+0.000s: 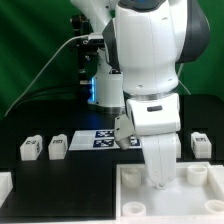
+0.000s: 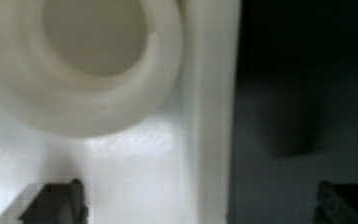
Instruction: Assemble one leg
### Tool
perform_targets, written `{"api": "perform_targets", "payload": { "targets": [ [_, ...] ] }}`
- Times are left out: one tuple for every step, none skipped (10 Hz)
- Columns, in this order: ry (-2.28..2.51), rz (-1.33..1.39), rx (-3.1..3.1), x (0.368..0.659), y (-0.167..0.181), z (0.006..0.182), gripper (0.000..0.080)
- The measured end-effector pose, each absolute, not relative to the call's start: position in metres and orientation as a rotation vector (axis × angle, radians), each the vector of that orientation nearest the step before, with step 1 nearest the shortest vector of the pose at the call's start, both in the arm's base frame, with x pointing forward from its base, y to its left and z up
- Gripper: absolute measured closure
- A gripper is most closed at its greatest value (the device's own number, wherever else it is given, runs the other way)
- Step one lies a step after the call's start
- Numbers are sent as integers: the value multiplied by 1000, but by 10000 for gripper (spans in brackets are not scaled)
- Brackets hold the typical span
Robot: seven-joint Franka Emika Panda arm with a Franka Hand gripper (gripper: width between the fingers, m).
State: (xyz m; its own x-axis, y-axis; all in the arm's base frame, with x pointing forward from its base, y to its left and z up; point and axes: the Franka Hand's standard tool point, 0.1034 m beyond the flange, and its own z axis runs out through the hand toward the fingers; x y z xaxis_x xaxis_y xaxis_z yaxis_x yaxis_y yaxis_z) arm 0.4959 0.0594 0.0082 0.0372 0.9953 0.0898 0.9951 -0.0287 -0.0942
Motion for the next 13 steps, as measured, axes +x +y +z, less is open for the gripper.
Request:
{"api": "perform_targets", "payload": {
  "targets": [
    [-2094,2,-2164,496,59,8,151],
    [-2093,2,-2164,496,59,8,151],
    [-2093,2,-2164,496,59,8,151],
    [-2089,2,-2169,496,59,8,151],
    [-1997,6,-2262,495,59,14,151],
    [-1949,3,-2321,491,61,25,151],
    [-1840,9,-2416,486,68,34,151],
    [-1657,23,-2555,481,78,43,151],
    [-1537,22,-2641,477,88,53,151],
    [-1346,24,-2748,471,99,56,151],
    [-1199,27,-2816,463,117,59,151],
    [-1032,21,-2878,462,129,63,151],
    [-901,30,-2913,462,127,62,151]
  ]
}}
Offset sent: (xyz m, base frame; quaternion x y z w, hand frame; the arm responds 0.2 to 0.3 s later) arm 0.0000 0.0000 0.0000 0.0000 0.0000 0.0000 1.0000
